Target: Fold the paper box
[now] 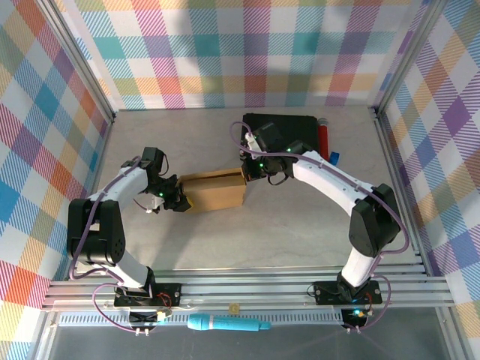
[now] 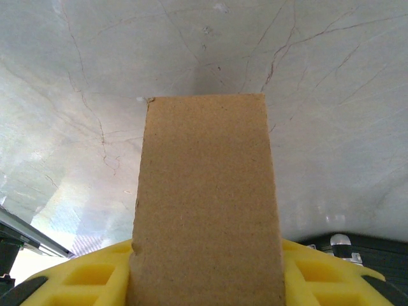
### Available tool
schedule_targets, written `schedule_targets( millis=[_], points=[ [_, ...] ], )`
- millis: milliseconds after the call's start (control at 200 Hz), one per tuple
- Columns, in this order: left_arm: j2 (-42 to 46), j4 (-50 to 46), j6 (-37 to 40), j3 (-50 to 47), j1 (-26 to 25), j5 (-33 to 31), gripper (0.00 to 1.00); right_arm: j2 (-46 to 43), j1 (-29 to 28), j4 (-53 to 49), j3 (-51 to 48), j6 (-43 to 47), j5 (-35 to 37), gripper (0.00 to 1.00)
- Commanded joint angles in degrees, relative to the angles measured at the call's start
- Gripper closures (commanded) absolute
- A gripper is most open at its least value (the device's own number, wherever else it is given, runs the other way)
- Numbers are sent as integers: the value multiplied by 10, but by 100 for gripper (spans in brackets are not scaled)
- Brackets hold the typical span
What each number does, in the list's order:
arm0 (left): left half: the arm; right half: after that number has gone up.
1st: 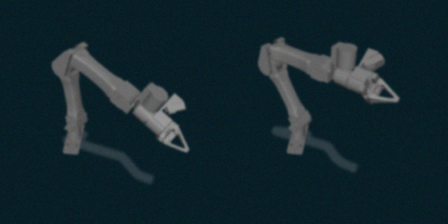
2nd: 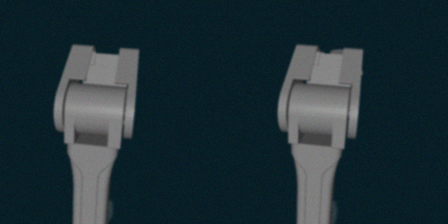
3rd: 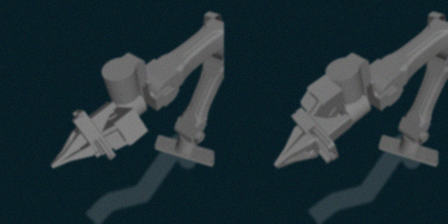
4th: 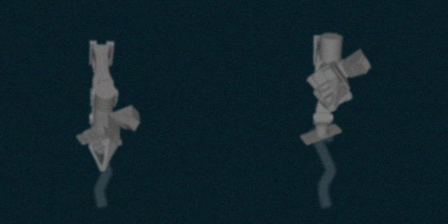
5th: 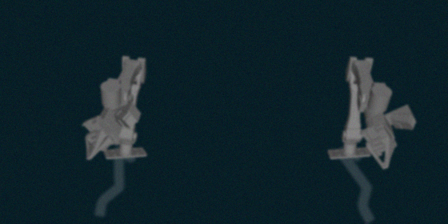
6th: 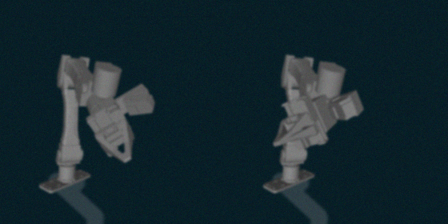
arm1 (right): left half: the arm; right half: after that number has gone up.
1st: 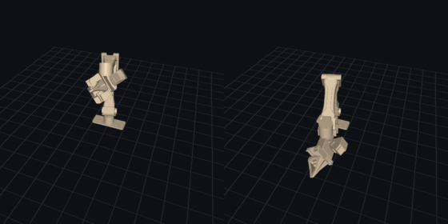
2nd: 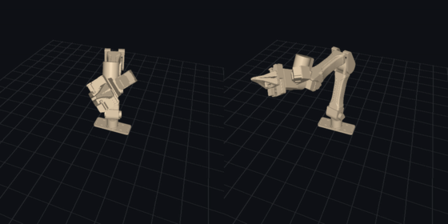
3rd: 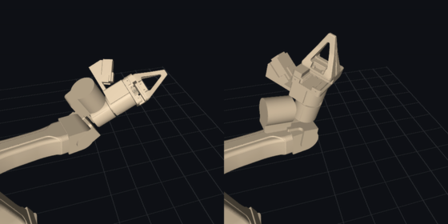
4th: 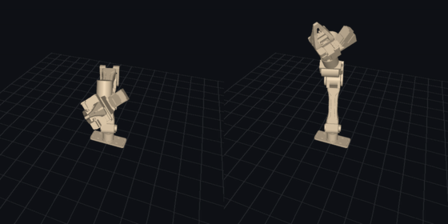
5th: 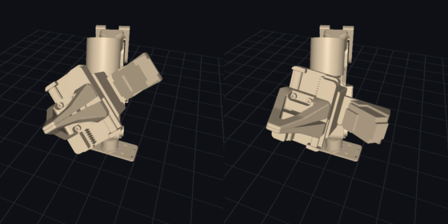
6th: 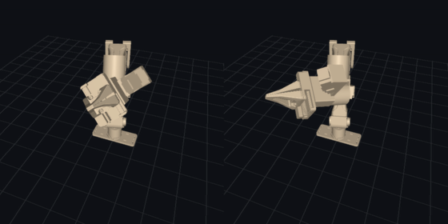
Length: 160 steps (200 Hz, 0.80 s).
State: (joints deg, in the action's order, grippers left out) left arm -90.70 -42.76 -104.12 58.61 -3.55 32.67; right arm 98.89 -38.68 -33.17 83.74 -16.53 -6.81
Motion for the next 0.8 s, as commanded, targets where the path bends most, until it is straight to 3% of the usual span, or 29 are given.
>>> schedule_targets(
  millis=[0, 795],
  points=[
    [-19, 10, -17, -18, 4, -74, 98, -5, -16, -10, -26, -29, -13, 100],
    [-13, 26, -30, -33, 5, -76, 99, -31, -29, -7, -88, -79, 20, 100]
  ],
)
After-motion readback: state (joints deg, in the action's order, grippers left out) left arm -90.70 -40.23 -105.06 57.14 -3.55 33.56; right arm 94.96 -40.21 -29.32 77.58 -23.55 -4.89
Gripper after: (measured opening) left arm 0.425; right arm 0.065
